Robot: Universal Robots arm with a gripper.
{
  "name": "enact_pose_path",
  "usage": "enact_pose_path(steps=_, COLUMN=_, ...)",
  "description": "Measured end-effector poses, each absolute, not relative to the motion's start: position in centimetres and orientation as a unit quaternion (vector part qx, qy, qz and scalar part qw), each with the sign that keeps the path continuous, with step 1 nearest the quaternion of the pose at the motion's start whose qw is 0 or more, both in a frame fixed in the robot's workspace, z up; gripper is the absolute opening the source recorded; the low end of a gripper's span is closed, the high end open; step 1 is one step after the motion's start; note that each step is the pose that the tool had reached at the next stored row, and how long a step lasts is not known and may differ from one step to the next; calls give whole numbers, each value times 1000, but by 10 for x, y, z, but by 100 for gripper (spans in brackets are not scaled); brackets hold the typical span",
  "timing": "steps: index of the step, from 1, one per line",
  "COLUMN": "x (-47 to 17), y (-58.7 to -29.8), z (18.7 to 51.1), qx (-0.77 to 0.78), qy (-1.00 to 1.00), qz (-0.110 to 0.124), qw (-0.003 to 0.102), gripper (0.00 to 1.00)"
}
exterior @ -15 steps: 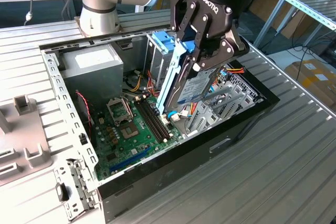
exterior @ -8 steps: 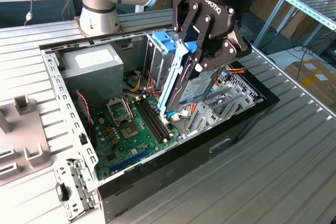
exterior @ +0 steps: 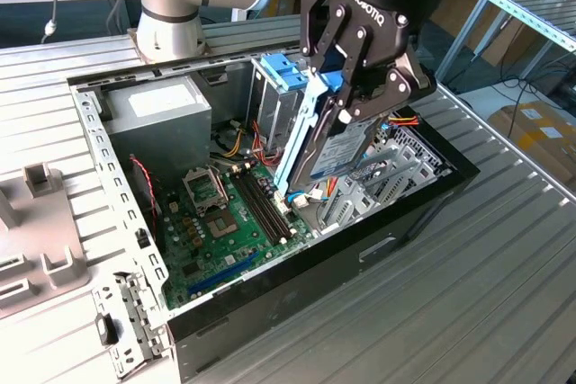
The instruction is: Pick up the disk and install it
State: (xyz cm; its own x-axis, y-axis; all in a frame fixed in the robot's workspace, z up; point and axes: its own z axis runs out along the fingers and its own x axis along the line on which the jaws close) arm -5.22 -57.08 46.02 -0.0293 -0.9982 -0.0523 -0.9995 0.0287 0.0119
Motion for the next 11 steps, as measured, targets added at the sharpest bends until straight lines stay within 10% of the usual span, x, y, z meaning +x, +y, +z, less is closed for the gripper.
enact_pose_path(steps=11, x=-43, y=-572, z=459, qx=-697, qy=717, qz=22, qw=15, gripper=37)
